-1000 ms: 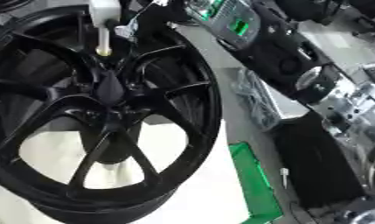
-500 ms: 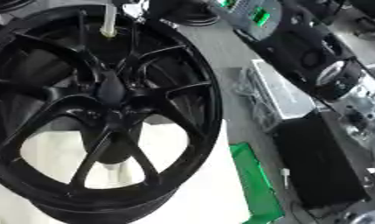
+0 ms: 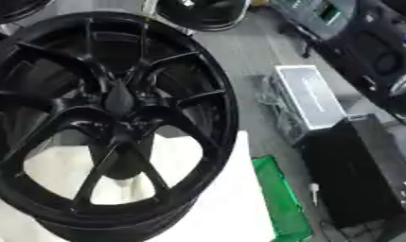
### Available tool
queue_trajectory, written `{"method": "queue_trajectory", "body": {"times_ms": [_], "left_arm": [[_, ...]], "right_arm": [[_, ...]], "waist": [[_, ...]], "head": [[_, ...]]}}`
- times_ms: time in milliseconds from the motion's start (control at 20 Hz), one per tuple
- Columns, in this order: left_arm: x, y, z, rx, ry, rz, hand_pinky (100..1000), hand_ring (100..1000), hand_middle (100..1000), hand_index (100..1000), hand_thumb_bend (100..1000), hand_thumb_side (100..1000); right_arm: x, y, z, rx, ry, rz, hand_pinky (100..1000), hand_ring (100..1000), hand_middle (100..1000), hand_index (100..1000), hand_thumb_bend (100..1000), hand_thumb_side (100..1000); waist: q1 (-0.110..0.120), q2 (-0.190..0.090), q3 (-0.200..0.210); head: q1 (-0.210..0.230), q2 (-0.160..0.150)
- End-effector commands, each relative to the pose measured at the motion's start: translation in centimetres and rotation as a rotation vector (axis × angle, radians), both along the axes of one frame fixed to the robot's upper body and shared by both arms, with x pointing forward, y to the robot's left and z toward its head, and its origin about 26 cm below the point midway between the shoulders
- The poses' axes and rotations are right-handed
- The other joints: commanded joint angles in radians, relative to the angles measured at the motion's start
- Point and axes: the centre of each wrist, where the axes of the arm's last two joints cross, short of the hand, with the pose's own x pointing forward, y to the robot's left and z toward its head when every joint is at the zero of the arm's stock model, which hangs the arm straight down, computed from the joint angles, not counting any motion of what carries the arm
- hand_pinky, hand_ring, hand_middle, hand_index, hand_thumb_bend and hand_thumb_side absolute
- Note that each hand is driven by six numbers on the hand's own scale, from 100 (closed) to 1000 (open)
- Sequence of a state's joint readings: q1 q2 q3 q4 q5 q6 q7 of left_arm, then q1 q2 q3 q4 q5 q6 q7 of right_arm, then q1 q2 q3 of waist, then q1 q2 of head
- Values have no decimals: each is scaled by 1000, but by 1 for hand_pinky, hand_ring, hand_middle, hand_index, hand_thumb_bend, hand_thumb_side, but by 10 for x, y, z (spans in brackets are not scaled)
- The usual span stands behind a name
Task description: Pull the pin out of the wheel hub.
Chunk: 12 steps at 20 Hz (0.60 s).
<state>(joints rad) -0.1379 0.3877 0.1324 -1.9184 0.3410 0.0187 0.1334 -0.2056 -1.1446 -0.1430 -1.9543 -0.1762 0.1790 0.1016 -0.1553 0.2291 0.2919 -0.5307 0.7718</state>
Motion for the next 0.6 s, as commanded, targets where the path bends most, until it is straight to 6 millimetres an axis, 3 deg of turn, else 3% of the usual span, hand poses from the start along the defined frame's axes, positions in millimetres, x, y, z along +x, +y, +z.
{"method": "queue_trajectory", "body": {"times_ms": [50,350,600], "left_arm": [[-4,4,8,13,-21,8,493,666,602,764,180,962],[-6,7,2,-4,2,25,493,666,602,764,187,958],[-5,5,0,-29,5,16,494,666,602,762,192,950]], "right_arm": [[-11,-2,17,-9,-66,-24,726,504,100,329,100,140],[-23,-24,-7,73,-63,-139,715,501,100,329,100,132],[-50,-58,-59,132,-102,-343,702,502,100,337,100,100]], "waist": [[14,-27,-19],[32,-52,-103],[51,-68,-156]], "head": [[46,-2],[151,-2],[225,-2]]}}
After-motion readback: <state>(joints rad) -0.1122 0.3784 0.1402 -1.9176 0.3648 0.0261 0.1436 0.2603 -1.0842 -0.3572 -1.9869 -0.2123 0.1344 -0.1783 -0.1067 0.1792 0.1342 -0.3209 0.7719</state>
